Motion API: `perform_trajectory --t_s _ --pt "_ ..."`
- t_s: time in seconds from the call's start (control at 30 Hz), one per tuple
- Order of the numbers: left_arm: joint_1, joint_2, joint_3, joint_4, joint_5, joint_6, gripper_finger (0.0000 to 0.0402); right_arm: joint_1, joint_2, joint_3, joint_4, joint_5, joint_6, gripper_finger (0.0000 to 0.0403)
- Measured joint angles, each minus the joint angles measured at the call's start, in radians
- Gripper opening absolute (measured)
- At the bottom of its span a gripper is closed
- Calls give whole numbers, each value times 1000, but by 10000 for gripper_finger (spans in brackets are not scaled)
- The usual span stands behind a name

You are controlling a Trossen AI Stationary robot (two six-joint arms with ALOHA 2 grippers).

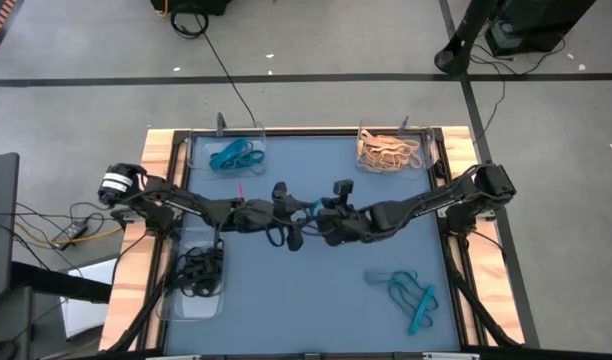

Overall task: Sort rubber bands into baskets
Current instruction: Put the blue rubber band into the top left transparent bin

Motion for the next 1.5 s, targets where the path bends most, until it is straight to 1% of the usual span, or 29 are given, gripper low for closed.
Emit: perform_trajectory --t_s 0.1,0.3,0.37,0.47,0.63,0.73,0.8,0.87,0.9,0.93,1.03,1.17,1.23,1.3,1.4,1.5 --pt "21 0 0 -5 -12 -4 172 -16 0 0 54 2 -69 3" --pt "55 0 0 -15 -19 -5 172 -29 0 0 98 4 -134 4" --pt "67 0 0 -32 -28 -5 172 -28 0 0 112 21 -151 4" --pt "79 0 0 -48 -32 -5 172 -23 0 0 128 79 -187 4" --pt "84 0 0 -52 -53 -5 166 -14 0 0 140 89 -191 5" --pt "84 0 0 -57 -132 -6 135 -13 0 0 139 89 -166 5" --pt "84 0 0 -78 -169 -5 97 -13 0 0 138 90 -154 5" --pt "85 0 0 -102 -172 0 47 -13 0 0 141 84 -152 8" --pt "85 0 0 -110 -172 6 25 -14 0 0 146 73 -152 12" --pt "86 0 0 -114 -171 18 14 -14 0 0 150 64 -147 18" --pt "88 0 0 -117 -171 53 11 -15 0 0 162 44 -126 41" --pt "114 -26 0 -136 -172 60 5 -15 0 0 162 45 -115 80" --pt "128 -45 0 -158 -172 56 4 -15 0 0 166 55 -115 100" --pt "142 -64 0 -172 -172 57 3 -19 0 0 173 90 -110 118" --pt "176 -110 0 -214 -171 98 2 -31 -1 0 142 143 -55 138" --pt "242 -172 1 -288 -177 123 2 -51 -1 -3 64 143 35 152"
